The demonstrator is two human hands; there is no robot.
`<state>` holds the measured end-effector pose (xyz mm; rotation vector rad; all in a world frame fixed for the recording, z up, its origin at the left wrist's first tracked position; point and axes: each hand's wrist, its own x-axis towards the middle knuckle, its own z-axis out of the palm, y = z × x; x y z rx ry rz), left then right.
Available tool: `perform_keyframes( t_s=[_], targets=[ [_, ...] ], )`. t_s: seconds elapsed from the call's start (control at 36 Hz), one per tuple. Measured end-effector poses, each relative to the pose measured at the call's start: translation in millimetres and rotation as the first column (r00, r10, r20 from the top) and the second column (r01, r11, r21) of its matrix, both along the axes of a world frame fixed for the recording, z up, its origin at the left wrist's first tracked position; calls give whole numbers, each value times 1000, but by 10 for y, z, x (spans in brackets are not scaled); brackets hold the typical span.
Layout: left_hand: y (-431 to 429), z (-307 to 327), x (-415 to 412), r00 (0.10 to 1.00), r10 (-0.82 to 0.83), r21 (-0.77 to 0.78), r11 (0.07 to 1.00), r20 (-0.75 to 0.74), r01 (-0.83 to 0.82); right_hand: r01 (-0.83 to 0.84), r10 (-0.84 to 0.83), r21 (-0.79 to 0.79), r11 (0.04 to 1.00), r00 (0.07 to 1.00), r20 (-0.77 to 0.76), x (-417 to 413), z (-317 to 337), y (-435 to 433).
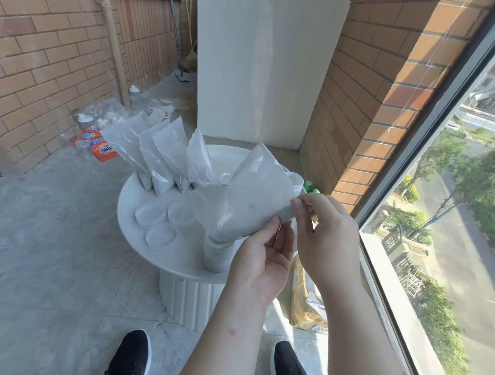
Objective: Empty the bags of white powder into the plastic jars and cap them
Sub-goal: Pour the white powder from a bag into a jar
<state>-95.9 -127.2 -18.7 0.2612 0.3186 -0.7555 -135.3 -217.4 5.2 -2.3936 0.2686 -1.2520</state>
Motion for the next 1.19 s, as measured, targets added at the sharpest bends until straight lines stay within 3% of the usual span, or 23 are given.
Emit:
perform_keyframes(
  t_s=[0.42,0.78,1.19],
  targets=[
    [9,6,-19,1000,2,51,999,16,-3,13,-12,-16,1000,1000,19,-10,-6,-32],
    [25,11,5,999,29,37,999,-16,-28,-4,10,93,996,998,-63,-9,40,45],
    [-15,-15,88,1000,14,43,999,-6,-14,8,-10,17,1000,997,80,77,114,78]
  ],
)
